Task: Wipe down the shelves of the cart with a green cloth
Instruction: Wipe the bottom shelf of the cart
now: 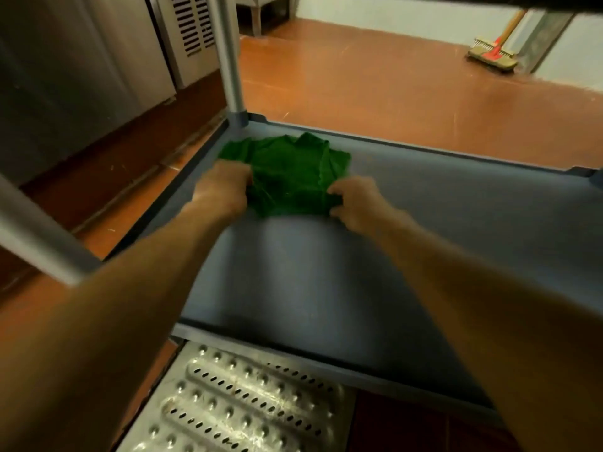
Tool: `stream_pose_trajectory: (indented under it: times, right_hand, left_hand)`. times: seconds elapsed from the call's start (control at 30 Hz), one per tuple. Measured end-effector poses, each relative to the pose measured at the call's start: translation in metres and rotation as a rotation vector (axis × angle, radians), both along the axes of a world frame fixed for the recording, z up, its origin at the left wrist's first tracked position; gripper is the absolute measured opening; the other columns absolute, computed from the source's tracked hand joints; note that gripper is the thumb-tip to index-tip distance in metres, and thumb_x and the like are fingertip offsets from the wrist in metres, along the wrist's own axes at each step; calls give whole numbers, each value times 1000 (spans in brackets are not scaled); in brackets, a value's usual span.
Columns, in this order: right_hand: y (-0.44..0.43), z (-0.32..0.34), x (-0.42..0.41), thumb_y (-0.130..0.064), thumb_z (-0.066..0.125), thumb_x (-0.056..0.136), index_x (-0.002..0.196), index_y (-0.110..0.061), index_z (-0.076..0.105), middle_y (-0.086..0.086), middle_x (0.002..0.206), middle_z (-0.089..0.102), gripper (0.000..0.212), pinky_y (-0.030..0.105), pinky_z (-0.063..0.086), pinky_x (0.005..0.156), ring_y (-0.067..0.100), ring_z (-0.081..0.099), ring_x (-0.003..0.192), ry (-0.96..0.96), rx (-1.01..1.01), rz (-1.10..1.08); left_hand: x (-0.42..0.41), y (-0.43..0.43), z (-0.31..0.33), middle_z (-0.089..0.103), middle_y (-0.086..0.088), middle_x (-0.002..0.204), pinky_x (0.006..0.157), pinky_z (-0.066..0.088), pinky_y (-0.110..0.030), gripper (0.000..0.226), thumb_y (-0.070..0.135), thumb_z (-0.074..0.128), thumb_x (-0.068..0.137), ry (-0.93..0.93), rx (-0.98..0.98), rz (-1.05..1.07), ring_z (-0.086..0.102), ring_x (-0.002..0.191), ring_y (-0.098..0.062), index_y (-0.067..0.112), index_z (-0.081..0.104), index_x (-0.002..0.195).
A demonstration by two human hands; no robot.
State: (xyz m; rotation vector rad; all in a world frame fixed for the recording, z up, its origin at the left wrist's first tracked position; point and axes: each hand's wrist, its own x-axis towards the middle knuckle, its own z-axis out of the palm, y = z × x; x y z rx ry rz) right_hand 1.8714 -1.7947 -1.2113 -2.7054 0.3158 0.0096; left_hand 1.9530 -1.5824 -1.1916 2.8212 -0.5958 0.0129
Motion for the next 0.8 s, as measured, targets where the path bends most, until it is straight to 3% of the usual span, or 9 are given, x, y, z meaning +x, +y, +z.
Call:
stream_pose_trajectory:
  times: [0.07, 0.17, 0.3, 0.47, 0.6, 0.8]
  right_hand:
    - [6, -22, -13, -13, 66, 89, 139, -8, 48, 18, 134, 46, 53, 44, 42, 103, 38, 47, 122, 42, -64, 75]
    - [-4, -28, -10, -14, 61, 93, 148, -9, 34, 17, 142, 35, 61, 50, 41, 103, 38, 39, 128, -44, -104, 90]
    - [-12, -28, -9, -10, 55, 96, 146, -11, 41, 17, 140, 43, 52, 51, 43, 101, 39, 43, 126, -26, -128, 67]
    - [-14, -22, -10, -2, 52, 95, 137, -11, 54, 18, 127, 56, 43, 44, 50, 94, 39, 55, 112, -72, -117, 46]
    - [-11, -11, -19, -3, 48, 97, 132, -12, 58, 19, 123, 61, 38, 46, 52, 91, 39, 60, 106, -70, -114, 69]
    - [-4, -3, -42, -9, 48, 99, 130, -12, 59, 19, 119, 64, 34, 47, 53, 90, 37, 62, 102, -79, -115, 136]
  left_hand:
    - [-16, 9, -28, 62, -17, 118, 88, 53, -50, 33, 3, 54, 89, 51, 17, 13, 61, 105, -39, 12, 58, 121]
    - [-13, 23, -37, 63, -14, 120, 87, 52, -50, 33, 9, 57, 90, -22, -3, -7, 59, 107, -37, 13, 57, 122]
    - [-14, 29, -37, 64, -17, 121, 90, 52, -51, 36, 9, 53, 93, -11, -1, 13, 60, 108, -40, 16, 59, 127]
    - [-17, 38, -32, 65, -18, 116, 85, 54, -49, 35, 10, 48, 96, 32, -43, 4, 63, 95, -37, 18, 61, 128]
    - [-19, 46, -22, 67, -13, 112, 82, 55, -43, 30, 12, 51, 96, 38, -64, -3, 64, 91, -32, 20, 64, 122]
    - [-27, 61, -11, 67, -10, 108, 83, 56, -48, 26, 17, 52, 97, 79, -26, -46, 64, 87, -28, 25, 65, 119]
